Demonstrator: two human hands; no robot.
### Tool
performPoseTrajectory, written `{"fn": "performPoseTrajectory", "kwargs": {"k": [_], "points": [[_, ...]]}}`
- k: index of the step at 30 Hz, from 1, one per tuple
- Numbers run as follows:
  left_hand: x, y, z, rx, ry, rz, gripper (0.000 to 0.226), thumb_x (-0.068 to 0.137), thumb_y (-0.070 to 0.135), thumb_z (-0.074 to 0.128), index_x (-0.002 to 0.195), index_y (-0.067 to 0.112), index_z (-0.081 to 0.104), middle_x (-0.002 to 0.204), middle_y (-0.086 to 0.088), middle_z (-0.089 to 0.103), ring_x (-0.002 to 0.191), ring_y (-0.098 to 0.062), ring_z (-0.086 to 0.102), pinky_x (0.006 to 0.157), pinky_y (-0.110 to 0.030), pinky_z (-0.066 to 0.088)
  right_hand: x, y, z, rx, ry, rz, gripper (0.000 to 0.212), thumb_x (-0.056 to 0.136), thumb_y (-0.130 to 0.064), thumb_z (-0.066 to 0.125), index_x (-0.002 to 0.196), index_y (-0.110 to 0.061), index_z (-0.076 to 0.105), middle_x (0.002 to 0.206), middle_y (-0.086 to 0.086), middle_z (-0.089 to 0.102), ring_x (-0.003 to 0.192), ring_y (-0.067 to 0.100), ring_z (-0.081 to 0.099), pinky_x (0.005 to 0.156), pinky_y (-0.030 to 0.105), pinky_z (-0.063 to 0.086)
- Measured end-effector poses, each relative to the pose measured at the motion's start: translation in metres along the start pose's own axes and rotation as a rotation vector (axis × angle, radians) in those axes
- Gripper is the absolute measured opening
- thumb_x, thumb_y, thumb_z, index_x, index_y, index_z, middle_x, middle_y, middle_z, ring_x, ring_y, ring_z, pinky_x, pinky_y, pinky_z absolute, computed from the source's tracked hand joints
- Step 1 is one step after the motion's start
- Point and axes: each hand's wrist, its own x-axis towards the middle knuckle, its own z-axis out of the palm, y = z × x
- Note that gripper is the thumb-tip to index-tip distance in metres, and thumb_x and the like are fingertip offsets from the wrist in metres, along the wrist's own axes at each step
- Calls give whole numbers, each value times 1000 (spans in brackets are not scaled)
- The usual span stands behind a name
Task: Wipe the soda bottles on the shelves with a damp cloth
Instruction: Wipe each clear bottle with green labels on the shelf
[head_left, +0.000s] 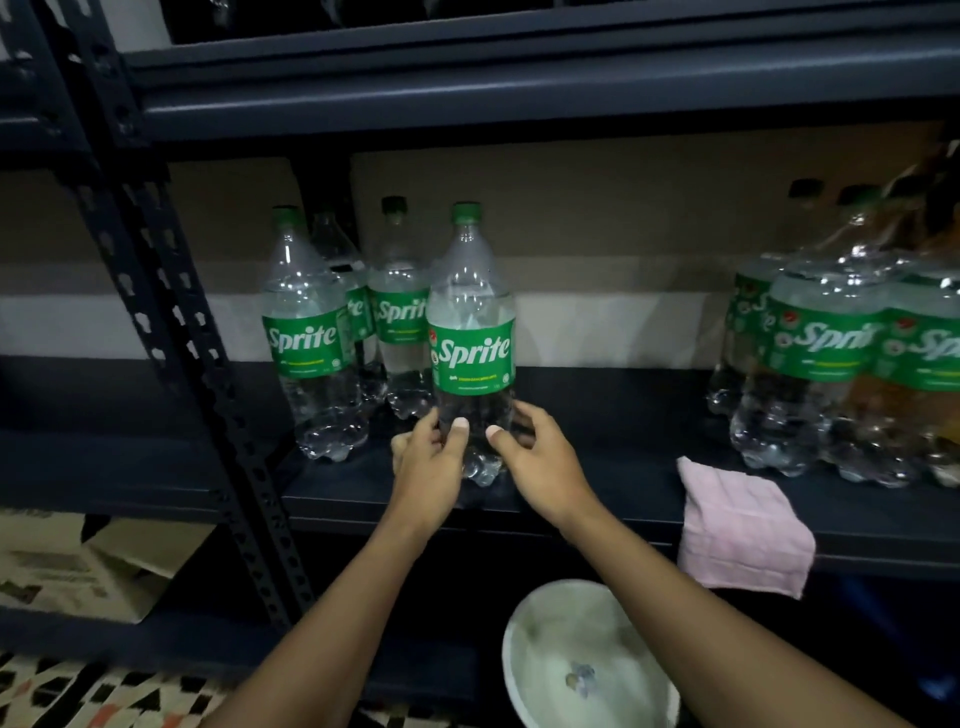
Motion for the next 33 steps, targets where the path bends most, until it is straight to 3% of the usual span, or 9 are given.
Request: {"fn": "performPoseTrajectory", "kwargs": {"k": [3, 6, 9, 12, 14, 17, 23, 30, 33], "points": [[-6, 1, 19, -48, -40, 41, 37, 102, 43, 64, 135, 33, 52, 139, -3, 51, 123, -16, 60, 115, -39, 46, -8, 7, -21, -37, 48, -16, 53, 91, -42, 70, 140, -27, 56, 135, -7, 58, 117, 5, 60, 106, 34, 50], [-15, 3, 39, -145, -121, 73, 30, 101, 34, 68, 120, 31, 45, 138, 1, 59, 120, -1, 60, 107, -29, 49, -16, 13, -42, -71, 113, -29, 58, 80, -56, 64, 133, -33, 58, 129, -8, 60, 114, 6, 62, 104, 39, 52], [-20, 7, 57, -133, -170, 91, 33, 99, 39, 70, 115, 34, 43, 135, 6, 61, 120, 0, 60, 106, -29, 49, -21, 18, -61, -104, 157, -24, 45, 93, -40, 66, 135, -31, 57, 129, -6, 60, 112, 9, 63, 103, 41, 52], [-25, 14, 66, -101, -256, 115, 49, 98, 41, 71, 134, 31, 40, 137, 11, 54, 116, 8, 55, 105, -25, 45, -26, 22, -75, -108, 210, -32, 48, 94, -38, 64, 140, -26, 57, 133, -4, 59, 116, 12, 63, 105, 43, 51], [-26, 17, 73, -41, -294, 148, 60, 97, 49, 71, 148, 35, 42, 139, 9, 49, 122, 1, 57, 111, -31, 46, -28, 25, -84, -112, 229, -21, 49, 96, -37, 63, 143, -25, 56, 136, -4, 58, 119, 12, 62, 107, 42, 49], [-26, 20, 82, 26, -325, 199, 54, 98, 51, 68, 147, 34, 53, 140, 5, 47, 129, -9, 57, 117, -39, 46, -32, 29, -97, -120, 251, -10, 49, 98, -34, 62, 146, -25, 55, 133, -7, 56, 118, 11, 61, 108, 41, 48], [-27, 19, 95, -6, -363, 194, 82, 79, 80, 63, 147, 36, 50, 136, 18, 65, 132, -6, 58, 117, -43, 46, -35, 35, -112, -113, 273, -24, 49, 98, -34, 63, 146, -26, 54, 133, -9, 56, 119, 10, 60, 108, 41, 49], [-28, 25, 99, -14, -374, 192, 67, 98, 50, 68, 155, 27, 44, 130, 19, 65, 123, 3, 60, 113, -32, 48, -35, 35, -118, -131, 269, -36, 50, 97, -37, 64, 145, -26, 55, 131, -8, 58, 117, 9, 61, 106, 41, 51], [-29, 25, 100, -26, -367, 196, 65, 98, 46, 69, 155, 24, 45, 125, 23, 65, 113, 16, 61, 106, -21, 48, -33, 36, -127, -162, 235, -29, 48, 95, -33, 68, 141, -23, 59, 128, -8, 61, 115, 7, 62, 106, 38, 50]]}}
